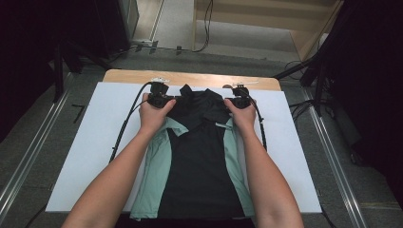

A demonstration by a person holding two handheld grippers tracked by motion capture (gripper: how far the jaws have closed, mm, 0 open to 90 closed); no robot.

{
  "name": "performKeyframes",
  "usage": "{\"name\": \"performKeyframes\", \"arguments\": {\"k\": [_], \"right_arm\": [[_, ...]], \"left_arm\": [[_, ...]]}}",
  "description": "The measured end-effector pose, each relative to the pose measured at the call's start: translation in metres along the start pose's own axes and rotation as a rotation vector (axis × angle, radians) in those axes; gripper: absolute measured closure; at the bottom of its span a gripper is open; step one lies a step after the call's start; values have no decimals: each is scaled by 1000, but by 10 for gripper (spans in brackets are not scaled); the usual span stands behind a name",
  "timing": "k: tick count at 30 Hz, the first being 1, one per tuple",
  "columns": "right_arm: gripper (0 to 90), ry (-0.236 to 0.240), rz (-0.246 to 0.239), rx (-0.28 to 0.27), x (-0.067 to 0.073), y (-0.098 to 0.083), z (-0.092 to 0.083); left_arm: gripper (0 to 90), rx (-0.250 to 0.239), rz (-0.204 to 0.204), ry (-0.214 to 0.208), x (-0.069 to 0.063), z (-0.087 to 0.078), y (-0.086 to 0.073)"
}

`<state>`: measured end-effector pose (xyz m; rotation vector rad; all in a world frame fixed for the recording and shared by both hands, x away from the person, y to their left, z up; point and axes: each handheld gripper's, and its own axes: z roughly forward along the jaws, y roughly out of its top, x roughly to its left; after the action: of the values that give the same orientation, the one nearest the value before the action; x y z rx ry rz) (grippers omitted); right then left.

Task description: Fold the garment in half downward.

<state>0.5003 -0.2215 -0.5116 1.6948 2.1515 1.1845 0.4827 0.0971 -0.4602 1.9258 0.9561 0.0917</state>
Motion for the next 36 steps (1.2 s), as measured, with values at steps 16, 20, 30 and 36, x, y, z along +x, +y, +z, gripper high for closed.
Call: {"name": "performKeyframes", "arguments": {"k": [16,20,30,36], "right_arm": [[871,10,-98,-28,8,0,-14],[872,39,-134,-67,15,4,-27],[874,73,-209,-140,31,6,-54],[874,95,-241,-174,39,1,-65]], "left_arm": [[881,-12,3,11,1,-6,1],[881,-19,2,14,2,-9,2],[881,-56,20,17,-1,-19,7],[881,-71,16,13,-2,-24,7]]}}
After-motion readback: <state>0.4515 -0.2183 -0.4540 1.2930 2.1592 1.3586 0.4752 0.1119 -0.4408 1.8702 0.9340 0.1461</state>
